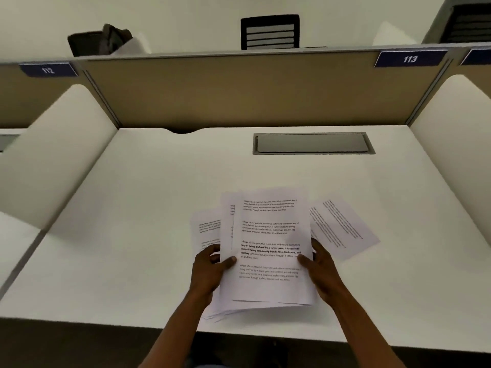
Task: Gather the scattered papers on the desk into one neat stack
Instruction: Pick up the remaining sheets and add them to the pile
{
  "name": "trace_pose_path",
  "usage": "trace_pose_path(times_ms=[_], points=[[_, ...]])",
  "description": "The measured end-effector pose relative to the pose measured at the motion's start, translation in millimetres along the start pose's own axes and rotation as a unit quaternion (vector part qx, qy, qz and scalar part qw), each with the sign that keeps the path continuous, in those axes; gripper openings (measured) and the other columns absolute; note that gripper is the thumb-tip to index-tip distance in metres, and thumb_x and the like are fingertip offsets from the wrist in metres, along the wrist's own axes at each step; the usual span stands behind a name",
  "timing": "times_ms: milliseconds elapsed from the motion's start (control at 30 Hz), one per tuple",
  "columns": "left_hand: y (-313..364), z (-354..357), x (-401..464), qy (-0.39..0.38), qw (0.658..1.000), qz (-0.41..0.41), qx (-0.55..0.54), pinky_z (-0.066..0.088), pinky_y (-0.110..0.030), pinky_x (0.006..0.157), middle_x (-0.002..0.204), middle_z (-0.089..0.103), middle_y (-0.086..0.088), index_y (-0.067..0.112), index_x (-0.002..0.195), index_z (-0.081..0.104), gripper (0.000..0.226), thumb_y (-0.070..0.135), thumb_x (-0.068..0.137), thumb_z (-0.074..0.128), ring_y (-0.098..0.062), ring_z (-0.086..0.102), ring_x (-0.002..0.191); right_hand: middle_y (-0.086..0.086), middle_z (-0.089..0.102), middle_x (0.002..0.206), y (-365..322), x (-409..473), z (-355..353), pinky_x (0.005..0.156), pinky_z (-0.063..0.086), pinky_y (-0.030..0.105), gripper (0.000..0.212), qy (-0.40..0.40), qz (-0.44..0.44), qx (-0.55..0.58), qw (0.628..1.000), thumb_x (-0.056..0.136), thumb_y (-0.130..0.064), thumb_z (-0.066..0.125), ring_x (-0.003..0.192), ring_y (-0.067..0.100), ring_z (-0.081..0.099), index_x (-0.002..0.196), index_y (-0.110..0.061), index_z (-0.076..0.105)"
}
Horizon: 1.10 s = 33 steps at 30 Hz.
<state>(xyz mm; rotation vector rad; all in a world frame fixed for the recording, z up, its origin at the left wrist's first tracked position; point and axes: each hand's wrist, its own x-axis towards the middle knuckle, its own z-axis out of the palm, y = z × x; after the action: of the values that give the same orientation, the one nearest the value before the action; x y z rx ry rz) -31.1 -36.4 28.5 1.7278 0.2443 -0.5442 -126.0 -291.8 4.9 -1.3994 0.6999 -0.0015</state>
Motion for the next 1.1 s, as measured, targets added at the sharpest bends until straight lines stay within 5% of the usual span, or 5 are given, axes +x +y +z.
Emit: trace_pose_path(times_ms=[267, 433, 533, 700, 1100], points=[[-13.8, -27.3, 5.8, 0.135, 0.987, -0.004, 0.084, 0.061, -0.038, 0.07, 0.085, 0.074, -0.001, 0.017, 0.093, 0.068, 0.031, 0.026, 0.071, 0.087, -0.02, 0.072, 0.077, 0.006, 0.049, 0.145, -0.2, 25.8, 53.8, 0.113, 0.039, 0.043, 0.054, 0.027, -0.04, -0.168, 0.985, 0.095, -0.011, 0.058, 0.133, 0.026, 0.047, 0.146, -0.016, 0.042], [-30.7, -36.4, 10.0, 0.169, 0.984, -0.015, 0.059, 0.063, -0.046, 0.06, 0.078, 0.073, -0.018, 0.004, 0.082, 0.067, 0.01, -0.006, 0.082, 0.067, -0.03, 0.072, 0.058, 0.015, 0.062, 0.133, -2.8, 27.4, 64.1, 0.105, 0.044, 0.035, 0.041, 0.084, -0.119, -0.304, 0.941, 0.094, -0.006, 0.055, 0.121, 0.03, 0.059, 0.135, -0.006, 0.055], [-38.9, -38.9, 11.0, 0.167, 0.982, -0.008, 0.089, 0.063, -0.048, 0.061, 0.078, 0.073, -0.014, 0.009, 0.082, 0.067, 0.01, 0.0, 0.082, 0.072, -0.028, 0.072, 0.055, 0.015, 0.063, 0.131, -5.0, 27.4, 62.3, 0.103, 0.043, 0.033, 0.04, 0.079, -0.121, -0.314, 0.938, 0.094, -0.005, 0.056, 0.121, 0.031, 0.059, 0.134, -0.004, 0.056], [-45.6, -31.6, 13.9, 0.171, 0.963, 0.026, 0.207, 0.055, -0.031, 0.073, 0.086, 0.072, 0.006, 0.022, 0.09, 0.069, 0.019, 0.03, 0.077, 0.08, -0.015, 0.069, 0.076, 0.016, 0.064, 0.127, -3.0, 25.7, 68.2, 0.099, 0.042, 0.027, 0.038, 0.052, -0.135, -0.309, 0.94, 0.093, -0.002, 0.057, 0.12, 0.032, 0.059, 0.132, -0.003, 0.058], [-48.9, -35.0, 16.0, 0.182, 0.95, 0.046, 0.249, 0.042, -0.024, 0.082, 0.108, 0.063, -0.007, 0.016, 0.108, 0.067, 0.029, 0.022, 0.081, 0.076, -0.018, 0.058, 0.091, 0.012, 0.072, 0.114, 4.2, 29.3, 70.2, 0.092, 0.054, 0.033, 0.03, 0.117, -0.183, -0.336, 0.917, 0.09, -0.007, 0.062, 0.104, 0.029, 0.068, 0.12, -0.006, 0.067]])
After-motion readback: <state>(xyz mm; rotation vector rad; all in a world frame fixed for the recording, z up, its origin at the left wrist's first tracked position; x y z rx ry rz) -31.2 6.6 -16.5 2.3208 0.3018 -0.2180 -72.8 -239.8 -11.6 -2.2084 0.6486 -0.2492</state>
